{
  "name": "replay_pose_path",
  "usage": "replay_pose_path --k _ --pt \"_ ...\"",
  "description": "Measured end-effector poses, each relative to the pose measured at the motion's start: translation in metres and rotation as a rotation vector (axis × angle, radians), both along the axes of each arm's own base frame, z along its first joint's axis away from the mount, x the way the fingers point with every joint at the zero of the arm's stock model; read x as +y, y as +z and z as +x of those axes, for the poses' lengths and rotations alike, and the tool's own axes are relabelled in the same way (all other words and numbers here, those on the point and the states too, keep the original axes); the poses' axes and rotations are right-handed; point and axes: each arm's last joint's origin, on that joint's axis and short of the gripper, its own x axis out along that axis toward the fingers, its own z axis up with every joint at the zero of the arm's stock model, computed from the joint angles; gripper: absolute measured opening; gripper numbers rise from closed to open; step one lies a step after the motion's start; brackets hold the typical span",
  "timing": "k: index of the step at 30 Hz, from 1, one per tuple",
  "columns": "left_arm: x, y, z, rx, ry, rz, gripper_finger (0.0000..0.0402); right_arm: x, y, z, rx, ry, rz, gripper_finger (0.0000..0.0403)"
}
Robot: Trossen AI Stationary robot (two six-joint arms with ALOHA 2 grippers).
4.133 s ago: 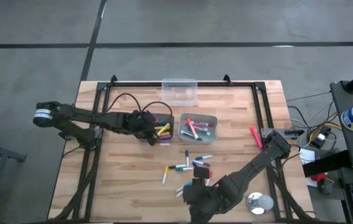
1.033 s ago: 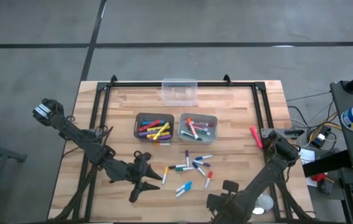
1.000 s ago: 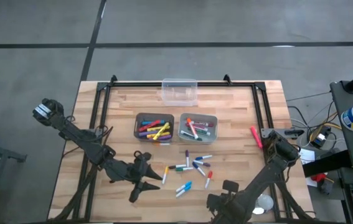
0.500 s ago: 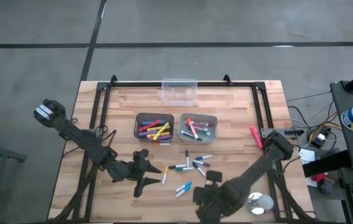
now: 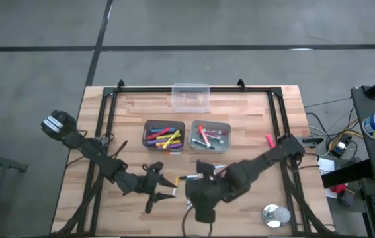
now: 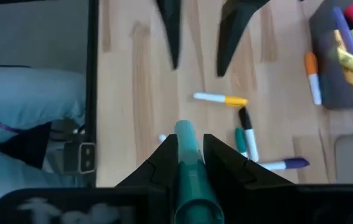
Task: Pick & Place Markers
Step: Put the large light blue highlighter pen into the black bin
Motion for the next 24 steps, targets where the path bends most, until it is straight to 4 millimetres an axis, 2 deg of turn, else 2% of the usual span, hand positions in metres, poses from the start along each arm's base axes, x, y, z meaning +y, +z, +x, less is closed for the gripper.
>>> replay_pose_path --k 12,24 --pt "0.003 0.011 0.022 -0.027 0.05 -0.014 0.0168 -0.029 0.002 0.017 -0.02 -0.003 0.023 0.0059" --pt "0.007 0.008 0.031 -0.017 0.075 -0.029 0.0168 -0.036 0.007 0.027 -0.086 0.035 0.061 0.0059"
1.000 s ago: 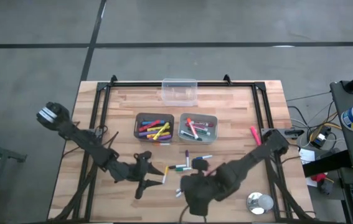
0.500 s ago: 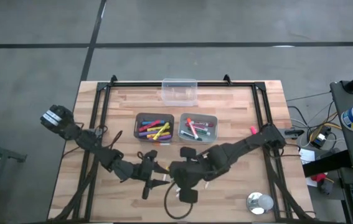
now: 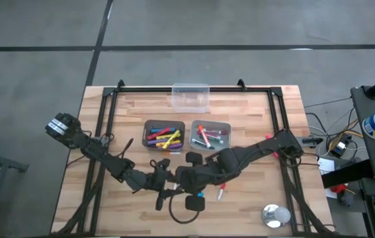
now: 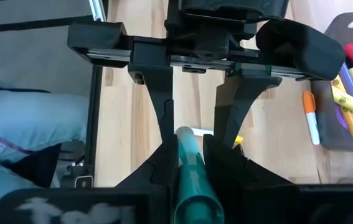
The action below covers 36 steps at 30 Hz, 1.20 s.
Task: Pick & Place Markers
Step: Put the large light blue highlighter pen into the black bin
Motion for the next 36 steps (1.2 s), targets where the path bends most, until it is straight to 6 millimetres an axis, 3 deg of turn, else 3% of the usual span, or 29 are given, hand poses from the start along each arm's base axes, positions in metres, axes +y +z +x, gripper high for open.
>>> replay_pose_path --k 4,13,21,24,30,36 --pt "0.0 0.0 0.0 0.001 0.0 0.0 0.0155 0.0 0.0 0.0 0.0 -0.001 -0.002 0.0059" --pt "0.0 0.0 -0.001 0.009 -0.003 0.006 0.0063 0.0 -0.002 0.001 -0.004 -0.016 -0.007 0.0085" --pt "0.011 -0.01 0.001 0.106 0.082 0.126 0.0078 0.003 0.006 -0.003 -0.019 -0.057 0.025 0.0124" --pt "0.025 -0.02 -0.002 0.211 0.246 0.239 0.0079 0.011 0.017 -0.009 -0.048 -0.054 0.087 0.0135" --pt "0.058 -0.015 -0.024 0.397 0.604 0.473 0.0081 0.031 0.021 -0.017 -0.081 0.009 0.085 0.0143" --pt "0.094 -0.009 -0.037 0.526 0.733 0.491 0.0082 0.052 0.023 -0.026 -0.098 0.067 0.096 0.0136"
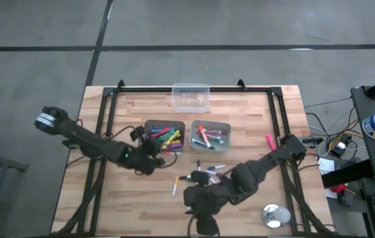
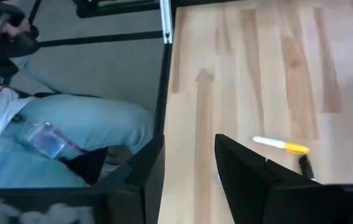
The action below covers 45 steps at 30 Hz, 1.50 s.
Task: Pick & Place Markers
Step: Put the large light blue highlighter pen into the black bin, then put the large pink highlighter pen into the black bin
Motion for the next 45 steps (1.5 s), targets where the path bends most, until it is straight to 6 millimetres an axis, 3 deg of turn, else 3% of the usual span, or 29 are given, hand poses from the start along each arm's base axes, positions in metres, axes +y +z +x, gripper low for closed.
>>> replay_pose_path --k 10,15,28,34,39,45 --pt "0.059 -0.005 0.008 0.118 -0.001 -0.314 0.0082 0.003 0.0 -0.002 -0.009 0.016 -0.016 0.0122" --pt "0.073 -0.008 0.004 0.171 0.028 -0.377 0.0083 0.002 0.0 -0.001 -0.01 0.018 -0.022 0.0118" --pt "0.075 -0.011 0.001 0.18 0.078 -0.418 0.0084 0.002 -0.001 -0.001 -0.011 0.03 -0.033 0.0125" --pt "0.076 -0.011 0.0 0.172 0.101 -0.427 0.0117 0.003 -0.003 -0.001 -0.009 0.044 -0.047 0.0125" --pt "0.078 -0.01 -0.001 0.141 0.167 -0.375 0.0142 0.004 -0.013 0.0 0.019 0.047 -0.068 0.0117" --pt "0.069 -0.011 0.002 0.157 0.038 -0.567 0.0142 0.005 -0.038 0.0 0.112 0.007 -0.076 0.0109"
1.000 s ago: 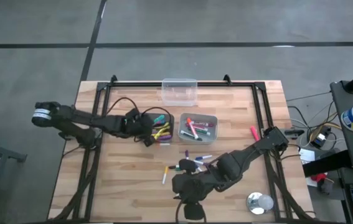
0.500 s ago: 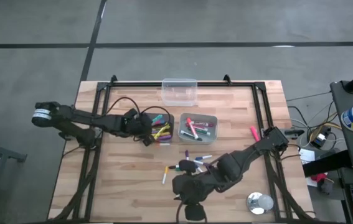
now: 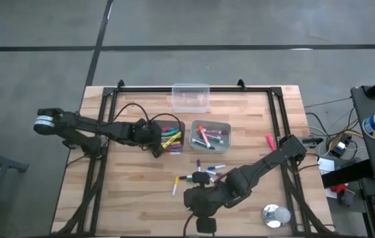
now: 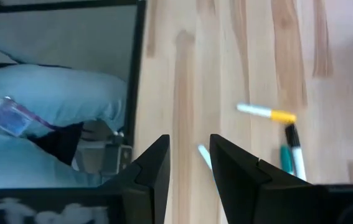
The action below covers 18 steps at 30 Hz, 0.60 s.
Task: Pick & Place Markers
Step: Put the large pink highlighter pen into the black bin
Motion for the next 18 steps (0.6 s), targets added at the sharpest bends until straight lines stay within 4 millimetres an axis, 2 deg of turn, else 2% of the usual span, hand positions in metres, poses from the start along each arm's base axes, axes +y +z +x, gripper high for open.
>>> replay_pose_path --k 4,9,12,18 --pt "-0.023 0.005 0.008 -0.101 -0.114 -0.064 0.0142 0.001 -0.025 -0.001 0.078 -0.049 -0.007 0.0104" --pt "-0.069 0.016 0.013 -0.271 -0.3 -0.076 0.0142 -0.001 -0.065 -0.006 0.197 -0.07 -0.067 0.0098" --pt "-0.098 0.023 0.009 -0.357 -0.389 -0.078 0.0142 -0.005 -0.085 -0.01 0.263 -0.101 -0.092 0.0093" --pt "-0.154 0.035 -0.01 -0.529 -0.526 -0.058 0.0142 -0.013 -0.113 -0.016 0.328 -0.148 -0.166 0.0078"
